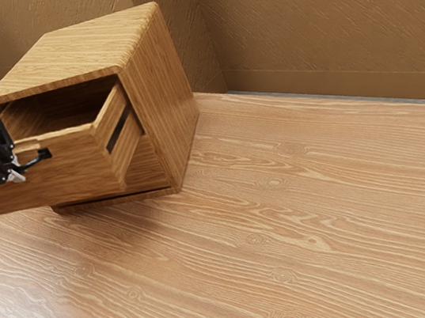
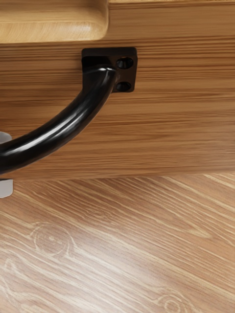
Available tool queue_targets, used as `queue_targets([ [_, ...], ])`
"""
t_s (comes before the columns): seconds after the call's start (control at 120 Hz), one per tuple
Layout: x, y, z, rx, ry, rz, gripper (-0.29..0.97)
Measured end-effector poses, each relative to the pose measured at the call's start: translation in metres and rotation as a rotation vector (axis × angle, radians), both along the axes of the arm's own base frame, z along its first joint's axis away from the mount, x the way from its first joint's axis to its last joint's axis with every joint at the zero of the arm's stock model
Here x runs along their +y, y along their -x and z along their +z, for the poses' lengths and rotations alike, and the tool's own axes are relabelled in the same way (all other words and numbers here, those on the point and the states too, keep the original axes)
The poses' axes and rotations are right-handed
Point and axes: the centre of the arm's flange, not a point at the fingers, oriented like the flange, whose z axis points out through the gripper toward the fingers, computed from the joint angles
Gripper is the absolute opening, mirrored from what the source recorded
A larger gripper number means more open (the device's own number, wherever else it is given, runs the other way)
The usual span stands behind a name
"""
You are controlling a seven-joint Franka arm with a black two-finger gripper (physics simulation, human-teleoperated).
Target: Pull the drawer handle with one arm to open the drawer
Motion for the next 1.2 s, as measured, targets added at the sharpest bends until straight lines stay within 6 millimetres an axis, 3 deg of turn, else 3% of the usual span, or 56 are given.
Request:
queue_targets([
  [0.467,-0.011,0.017,-0.002,0.005,-0.007,0.008,-0.01],
  [0.767,-0.016,0.016,0.001,0.005,-0.004,0.003,0.16],
  [0.917,-0.019,0.03,0.044,-0.026,-0.018,0.014,0.19],
  [0.95,-0.021,0.036,0.062,-0.036,-0.024,0.017,0.19],
  [1.025,-0.042,0.047,0.123,-0.076,-0.052,0.01,0.25],
  [1.067,-0.07,0.037,0.154,-0.089,-0.06,-0.024,0.33],
  [1.1,-0.093,0.015,0.163,-0.077,-0.038,-0.065,0.38],
  [1.15,-0.114,-0.017,0.153,-0.028,0.028,-0.07,0.45],
  [1.2,-0.124,-0.034,0.139,0.021,0.106,-0.021,0.5],
])
